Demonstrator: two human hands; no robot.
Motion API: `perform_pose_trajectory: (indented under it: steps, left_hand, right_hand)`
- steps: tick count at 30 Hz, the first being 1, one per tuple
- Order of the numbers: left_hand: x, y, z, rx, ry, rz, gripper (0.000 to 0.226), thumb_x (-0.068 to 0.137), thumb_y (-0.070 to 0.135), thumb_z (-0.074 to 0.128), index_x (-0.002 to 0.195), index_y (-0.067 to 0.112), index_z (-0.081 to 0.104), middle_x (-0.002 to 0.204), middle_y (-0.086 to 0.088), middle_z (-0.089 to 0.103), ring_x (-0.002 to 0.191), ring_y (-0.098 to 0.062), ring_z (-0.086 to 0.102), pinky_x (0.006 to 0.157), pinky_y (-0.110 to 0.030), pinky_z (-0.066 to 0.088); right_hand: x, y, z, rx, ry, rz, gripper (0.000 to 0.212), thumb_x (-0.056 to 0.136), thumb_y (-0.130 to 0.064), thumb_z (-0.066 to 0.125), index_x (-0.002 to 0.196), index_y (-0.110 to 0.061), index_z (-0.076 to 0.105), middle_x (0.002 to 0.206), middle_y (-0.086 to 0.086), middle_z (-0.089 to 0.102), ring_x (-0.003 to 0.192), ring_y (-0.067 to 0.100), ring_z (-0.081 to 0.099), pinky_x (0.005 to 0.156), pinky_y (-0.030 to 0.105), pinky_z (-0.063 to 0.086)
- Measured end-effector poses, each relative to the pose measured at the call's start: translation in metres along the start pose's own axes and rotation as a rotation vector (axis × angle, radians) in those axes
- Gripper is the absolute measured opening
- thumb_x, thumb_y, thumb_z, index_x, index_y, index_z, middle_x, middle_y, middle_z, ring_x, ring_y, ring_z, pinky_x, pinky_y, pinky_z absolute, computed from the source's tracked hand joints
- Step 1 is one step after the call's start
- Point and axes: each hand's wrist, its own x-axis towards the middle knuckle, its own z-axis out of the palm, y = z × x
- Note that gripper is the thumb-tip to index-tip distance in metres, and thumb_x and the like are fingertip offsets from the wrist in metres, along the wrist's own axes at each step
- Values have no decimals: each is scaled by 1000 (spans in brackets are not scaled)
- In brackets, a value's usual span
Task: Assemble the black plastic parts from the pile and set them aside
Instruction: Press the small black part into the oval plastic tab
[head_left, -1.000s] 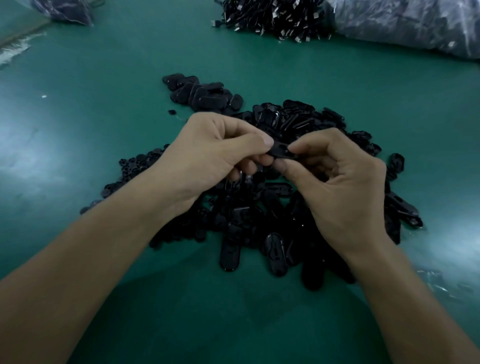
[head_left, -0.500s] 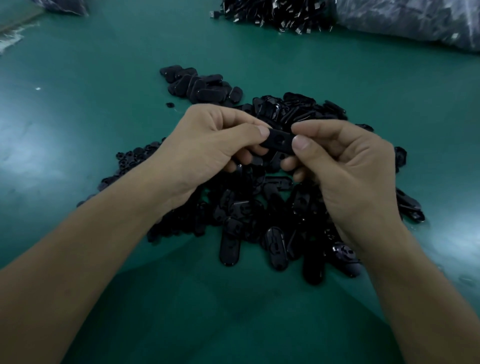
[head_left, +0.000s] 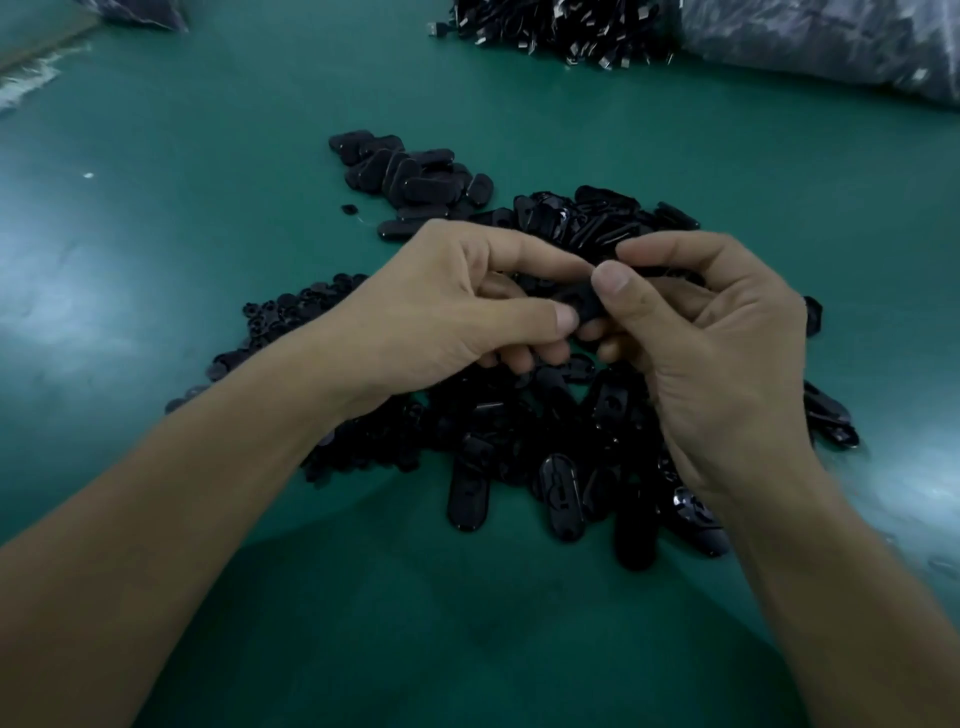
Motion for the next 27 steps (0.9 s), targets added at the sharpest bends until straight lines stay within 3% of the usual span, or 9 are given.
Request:
perform_pose_trajectory:
  steps: [4, 8, 11, 14, 16, 20, 24, 27]
  left_hand:
    - [1, -2, 0, 59, 1, 49, 30, 92, 14, 70, 117, 30, 70, 78, 0, 77, 68, -9, 69, 63, -15, 52]
    - [5, -7, -9, 61, 222, 30, 19, 95, 15, 67, 106, 31, 68, 80, 3, 77, 67, -7, 69, 60, -18, 53]
    - [9, -11, -16, -37, 399, 8, 17, 97, 13, 64, 108, 26, 62, 77, 4, 77, 65, -5, 69, 59, -18, 53]
    - [13, -15, -21, -107, 467, -15, 34, 99, 11, 60, 133, 16, 55, 72, 6, 75, 64, -4, 67, 62, -18, 53]
    - [15, -17, -22, -115, 486, -38, 38, 101, 10, 56, 138, 15, 55, 67, 9, 71, 62, -3, 63, 62, -18, 53]
    - [14, -15, -20, -153, 556, 8, 27, 99, 8, 56, 124, 17, 62, 67, 7, 71, 61, -5, 62, 56, -19, 52]
    - [10, -8, -19, -205, 613, 114, 16, 98, 11, 60, 104, 23, 50, 81, -2, 77, 69, -12, 70, 53, -21, 50]
    - [8, -7, -18, -196, 658, 156, 19, 99, 11, 58, 99, 22, 43, 87, -6, 77, 74, -16, 72, 57, -23, 51]
  right_hand:
    - [-2, 3, 1, -180, 26, -92, 14, 87, -19, 77, 96, -20, 67, 80, 3, 75, 65, 15, 72, 58, 22, 54]
    - [-3, 5, 1, -442, 69, -244, 7, 94, -26, 70, 97, -32, 67, 80, -11, 71, 71, 10, 70, 60, 17, 52]
    - [-6, 7, 7, -627, -59, -286, 10, 93, -20, 70, 98, -28, 72, 84, -18, 69, 77, 4, 66, 69, 15, 52]
    - [-10, 7, 15, -816, -262, -304, 10, 93, -25, 67, 100, -24, 74, 89, -14, 68, 85, 7, 61, 78, 31, 54]
    - [-11, 3, 22, -884, -361, -298, 14, 93, -31, 64, 100, -25, 74, 90, -13, 65, 89, 10, 58, 78, 37, 53]
    - [-12, -3, 33, -1010, -524, -247, 15, 95, -35, 64, 101, -24, 72, 89, -11, 57, 93, 11, 50, 80, 40, 50]
    - [-9, -12, 52, -1161, -568, -274, 27, 96, -44, 58, 108, -22, 68, 97, -4, 54, 100, 18, 49, 77, 35, 46]
    - [-2, -15, 68, -1231, -576, -278, 32, 96, -47, 56, 94, -16, 59, 91, -2, 45, 90, 20, 43, 68, 33, 33]
